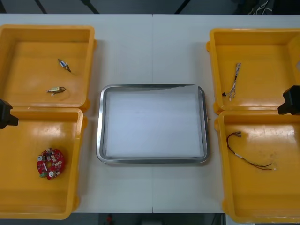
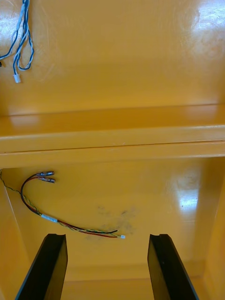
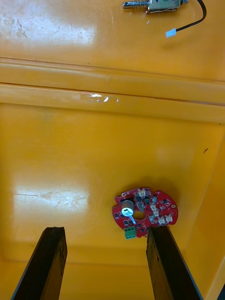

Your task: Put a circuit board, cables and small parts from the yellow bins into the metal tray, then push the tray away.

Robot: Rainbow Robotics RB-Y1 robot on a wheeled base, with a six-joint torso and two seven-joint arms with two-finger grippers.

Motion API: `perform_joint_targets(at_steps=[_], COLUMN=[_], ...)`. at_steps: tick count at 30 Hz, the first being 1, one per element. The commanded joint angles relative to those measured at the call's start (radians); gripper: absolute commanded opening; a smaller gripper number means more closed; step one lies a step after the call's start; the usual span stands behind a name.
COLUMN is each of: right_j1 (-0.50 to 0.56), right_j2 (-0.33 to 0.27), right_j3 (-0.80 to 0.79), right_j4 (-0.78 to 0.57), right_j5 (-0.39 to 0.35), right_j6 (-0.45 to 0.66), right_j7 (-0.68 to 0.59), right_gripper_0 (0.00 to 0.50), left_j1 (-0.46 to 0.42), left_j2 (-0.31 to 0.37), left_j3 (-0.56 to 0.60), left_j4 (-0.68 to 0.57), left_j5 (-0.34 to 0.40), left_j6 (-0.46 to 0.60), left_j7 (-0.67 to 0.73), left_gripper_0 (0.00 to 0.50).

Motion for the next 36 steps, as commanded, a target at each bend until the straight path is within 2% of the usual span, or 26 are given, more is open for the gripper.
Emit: perform_joint_targets(at_steps=[1,33,34,36], right_j1=[0.008,0.008,0.057,0.058], right_j2=[0.004,0.004,0.013,0.002], right_j3=[-0.025,-0.025,0.008,0.011], right_j4=[-0.025,-0.025,-0.009,-0.009], right_j5=[0.008,0.008,0.006,0.008], right_j6=[-0.004,-0.004,0.002,0.007], right_j7=[0.025,0.025,0.023,0.022], right_gripper_0=[0.500,0.500,0.500,0.500], left_j1=[0.013,0.013,0.013,0.013], left_j2=[0.028,0.028,0.028,0.028], left_j3=[0.027,0.027,0.027,0.027], left_j4=[-0.016,-0.016,-0.016,-0.016], left_j5=[-0.007,-0.007,-0.007,-0.007], left_j6=[0.002,0.002,0.002,0.002], left_j7=[0.050,0.050,0.050,0.050], left_gripper_0=[0.500,0.500,0.500,0.500])
